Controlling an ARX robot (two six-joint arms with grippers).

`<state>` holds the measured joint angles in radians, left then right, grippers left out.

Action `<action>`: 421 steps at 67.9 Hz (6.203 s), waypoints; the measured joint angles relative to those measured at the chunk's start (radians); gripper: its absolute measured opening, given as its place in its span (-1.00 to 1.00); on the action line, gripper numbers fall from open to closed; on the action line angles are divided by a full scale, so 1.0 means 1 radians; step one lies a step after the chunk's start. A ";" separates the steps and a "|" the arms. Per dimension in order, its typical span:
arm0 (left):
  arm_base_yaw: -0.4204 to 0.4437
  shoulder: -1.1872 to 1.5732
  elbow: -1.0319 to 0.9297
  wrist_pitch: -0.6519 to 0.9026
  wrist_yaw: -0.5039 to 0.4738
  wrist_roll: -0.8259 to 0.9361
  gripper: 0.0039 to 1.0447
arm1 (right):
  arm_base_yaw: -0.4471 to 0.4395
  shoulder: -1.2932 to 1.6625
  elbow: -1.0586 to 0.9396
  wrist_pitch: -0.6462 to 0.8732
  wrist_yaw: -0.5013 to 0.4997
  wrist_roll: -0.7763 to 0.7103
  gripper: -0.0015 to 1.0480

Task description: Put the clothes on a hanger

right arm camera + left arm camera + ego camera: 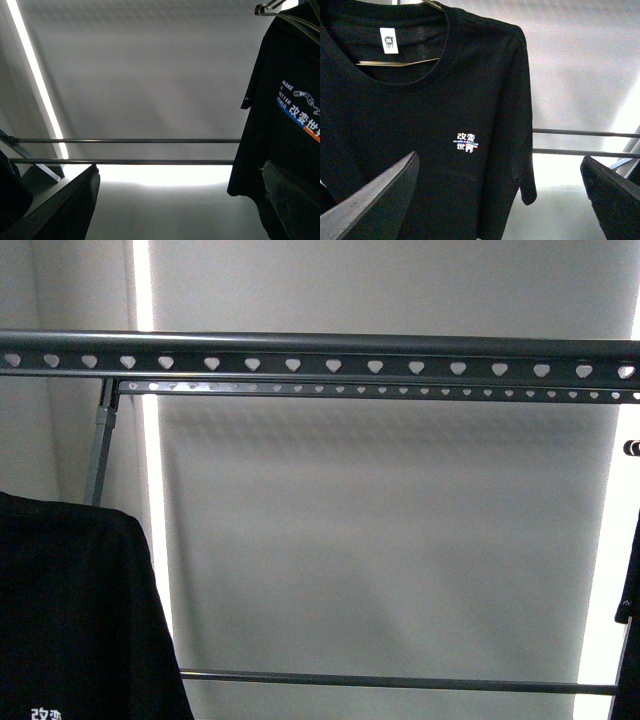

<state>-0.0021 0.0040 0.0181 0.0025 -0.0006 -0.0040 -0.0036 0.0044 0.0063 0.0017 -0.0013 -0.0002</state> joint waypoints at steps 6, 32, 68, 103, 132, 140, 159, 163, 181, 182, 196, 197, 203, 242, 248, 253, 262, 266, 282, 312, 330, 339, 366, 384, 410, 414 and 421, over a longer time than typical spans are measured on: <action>0.000 0.000 0.000 0.000 0.000 0.000 0.88 | 0.000 0.000 0.000 0.000 0.000 0.000 0.85; 0.006 0.136 0.014 0.172 0.251 -0.110 0.88 | 0.000 0.000 0.000 -0.001 -0.002 0.000 0.85; -0.315 1.115 0.814 0.034 -0.822 -0.500 0.88 | 0.000 0.000 0.000 -0.001 0.000 0.000 0.85; -0.191 1.507 1.295 -0.607 -1.002 -1.147 0.88 | 0.000 0.000 0.000 -0.001 0.000 0.000 0.85; -0.195 1.634 1.427 -0.744 -1.003 -1.340 0.88 | 0.000 0.000 0.000 -0.001 0.000 0.000 0.85; -0.184 1.670 1.429 -0.718 -1.009 -1.342 0.88 | 0.000 0.000 0.000 -0.001 0.000 0.000 0.85; -0.183 1.701 1.429 -0.658 -1.009 -1.327 0.88 | 0.000 0.000 0.000 -0.001 0.000 0.000 0.85; -0.183 1.706 1.429 -0.651 -1.007 -1.323 0.88 | 0.000 0.000 0.000 -0.001 0.000 0.000 0.85; -0.182 1.720 1.390 -0.642 -1.001 -1.320 0.88 | 0.000 0.000 0.000 -0.001 0.000 0.000 0.85; -0.182 1.720 1.389 -0.642 -1.001 -1.320 0.88 | 0.000 0.000 0.000 -0.001 0.000 0.000 0.85; -0.172 1.738 1.359 -0.627 -0.969 -1.306 0.84 | 0.000 0.000 0.000 -0.001 0.000 0.000 0.85; -0.172 1.738 1.360 -0.636 -0.968 -1.306 0.81 | 0.000 0.000 0.000 -0.001 0.000 0.000 0.85; -0.174 1.744 1.367 -0.658 -0.962 -1.305 0.53 | 0.000 0.000 0.000 -0.001 0.000 0.000 0.85; -0.190 1.706 1.361 -0.612 -0.934 -1.279 -0.91 | 0.000 0.000 0.000 -0.001 0.000 0.000 0.85; -0.190 1.689 1.331 -0.529 -0.910 -1.229 -0.91 | 0.000 0.000 0.000 -0.001 0.000 0.000 0.85; -0.193 1.667 1.287 -0.454 -0.890 -1.176 -0.91 | 0.000 0.000 0.000 -0.001 0.000 0.000 0.85; -0.212 1.618 1.204 -0.334 -0.832 -1.086 -0.91 | 0.000 0.000 0.000 -0.001 0.000 0.000 0.85; -0.224 1.592 1.169 -0.290 -0.807 -1.048 -0.91 | 0.000 0.000 0.000 -0.001 0.000 0.000 0.85; -0.214 1.591 1.125 -0.017 -0.568 -0.819 -0.91 | 0.000 0.000 0.000 -0.001 0.000 0.000 0.85; -0.243 1.433 1.033 0.177 0.057 -0.293 -0.91 | 0.000 0.000 0.000 -0.001 0.000 0.000 0.85; -0.231 1.284 0.970 0.046 0.495 0.002 -0.91 | 0.000 0.000 0.000 -0.001 0.000 0.000 0.85; -0.191 1.268 1.039 -0.135 0.739 0.238 -0.91 | 0.000 0.000 0.000 -0.001 0.000 0.000 0.85; -0.077 1.509 1.436 -0.717 1.062 0.841 -0.91 | 0.000 0.000 0.000 -0.001 0.000 0.000 0.85; -0.095 1.682 1.736 -1.154 1.092 1.120 -0.91 | 0.000 0.000 0.000 -0.001 0.000 0.000 0.85; -0.104 1.806 1.819 -1.351 0.934 1.323 -0.91 | 0.000 0.000 0.000 -0.001 0.000 0.000 0.85; -0.104 1.807 1.818 -1.340 0.925 1.337 -0.91 | 0.000 0.000 0.000 -0.001 0.000 0.000 0.85; -0.104 1.807 1.818 -1.335 0.944 1.341 -0.91 | 0.000 0.000 0.000 -0.001 0.000 0.000 0.85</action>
<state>-0.1059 1.8107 1.8366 -1.3327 0.9436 1.3365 -0.0032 0.0044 0.0063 0.0006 -0.0013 -0.0002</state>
